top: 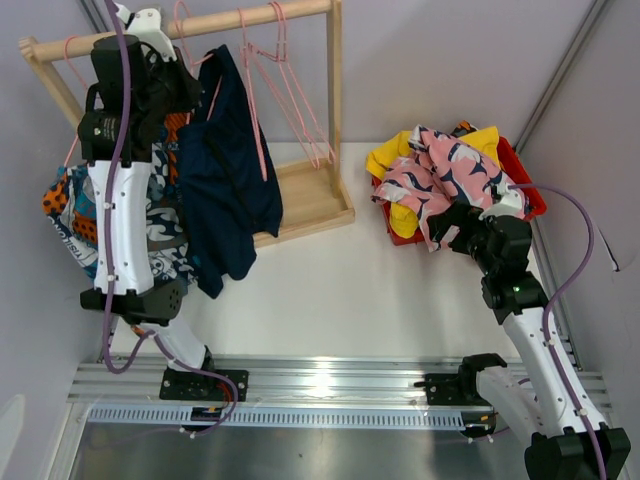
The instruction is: Remove the shorts from the hanger
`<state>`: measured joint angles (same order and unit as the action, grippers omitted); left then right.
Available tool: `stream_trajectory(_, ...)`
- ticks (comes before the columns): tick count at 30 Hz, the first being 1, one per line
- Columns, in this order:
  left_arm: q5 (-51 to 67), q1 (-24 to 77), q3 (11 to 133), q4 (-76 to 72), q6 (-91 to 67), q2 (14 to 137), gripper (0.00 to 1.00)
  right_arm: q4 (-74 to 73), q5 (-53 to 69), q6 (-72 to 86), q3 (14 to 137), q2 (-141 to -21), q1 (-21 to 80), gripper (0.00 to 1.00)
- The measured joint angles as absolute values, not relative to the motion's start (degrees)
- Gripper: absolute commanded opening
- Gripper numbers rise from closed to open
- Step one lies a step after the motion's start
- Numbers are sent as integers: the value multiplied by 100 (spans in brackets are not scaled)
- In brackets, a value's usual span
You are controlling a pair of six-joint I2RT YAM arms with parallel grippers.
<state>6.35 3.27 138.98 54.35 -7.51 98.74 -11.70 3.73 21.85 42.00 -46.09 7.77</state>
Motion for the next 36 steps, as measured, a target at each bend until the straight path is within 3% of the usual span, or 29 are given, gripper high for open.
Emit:
stream_trajectory(11, 336, 327, 13692, 5369, -722, 9159, 0, -1138, 456, 2182, 4202, -4606, 777, 99)
stream_trajectory(16, 493, 327, 11887, 5118, -576, 7605, 0, -1083, 963, 2185, 4257, -4552, 770, 99)
stream_trajectory(20, 788, 381, 10562, 5203, -596, 6228, 0, -849, 2049, 2250, 4584, -4556, 788, 99)
stream_trajectory(28, 2976, 746, 8816, 4877, -1258, 4451, 0, -305, 4051, 2665, 6298, -5100, 1400, 100)
stream_trajectory(32, 4294, 969, 7837, 4066, -1981, 3918, 0, -543, 4143, 2484, 6807, -5201, 2040, 99)
stream_trajectory(36, 4963, 1409, 8051, 3721, -2412, 3927, 0, -685, 4062, 2434, 6820, -5192, 2259, 100)
